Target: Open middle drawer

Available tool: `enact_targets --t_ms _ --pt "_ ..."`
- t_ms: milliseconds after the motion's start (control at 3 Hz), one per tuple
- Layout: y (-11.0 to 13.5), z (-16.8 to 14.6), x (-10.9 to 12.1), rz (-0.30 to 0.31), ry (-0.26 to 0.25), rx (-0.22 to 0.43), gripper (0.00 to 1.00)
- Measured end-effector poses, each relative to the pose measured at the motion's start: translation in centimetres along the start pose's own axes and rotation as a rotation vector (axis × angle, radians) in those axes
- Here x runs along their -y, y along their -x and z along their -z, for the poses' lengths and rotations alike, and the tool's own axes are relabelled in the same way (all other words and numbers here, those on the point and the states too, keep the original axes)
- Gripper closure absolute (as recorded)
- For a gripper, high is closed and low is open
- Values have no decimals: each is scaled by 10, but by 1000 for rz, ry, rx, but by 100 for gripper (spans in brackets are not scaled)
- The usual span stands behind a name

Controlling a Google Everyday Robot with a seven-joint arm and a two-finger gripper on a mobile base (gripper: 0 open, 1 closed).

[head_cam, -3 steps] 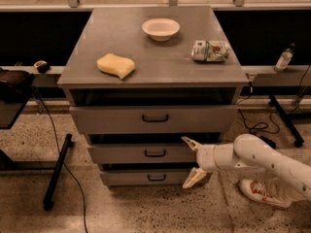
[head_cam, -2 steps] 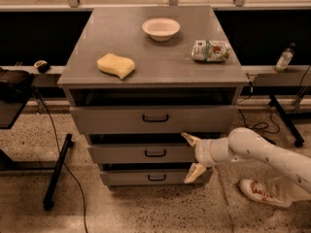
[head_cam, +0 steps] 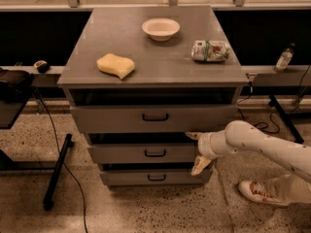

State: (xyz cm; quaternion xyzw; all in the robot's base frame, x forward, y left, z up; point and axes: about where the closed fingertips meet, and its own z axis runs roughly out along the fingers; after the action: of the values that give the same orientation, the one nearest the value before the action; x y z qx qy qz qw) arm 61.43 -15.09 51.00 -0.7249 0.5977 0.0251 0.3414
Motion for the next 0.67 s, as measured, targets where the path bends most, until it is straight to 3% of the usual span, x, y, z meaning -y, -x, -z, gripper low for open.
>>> enact_targets --t_ms 667 --pt "-19 -26 -16 6 8 -9 45"
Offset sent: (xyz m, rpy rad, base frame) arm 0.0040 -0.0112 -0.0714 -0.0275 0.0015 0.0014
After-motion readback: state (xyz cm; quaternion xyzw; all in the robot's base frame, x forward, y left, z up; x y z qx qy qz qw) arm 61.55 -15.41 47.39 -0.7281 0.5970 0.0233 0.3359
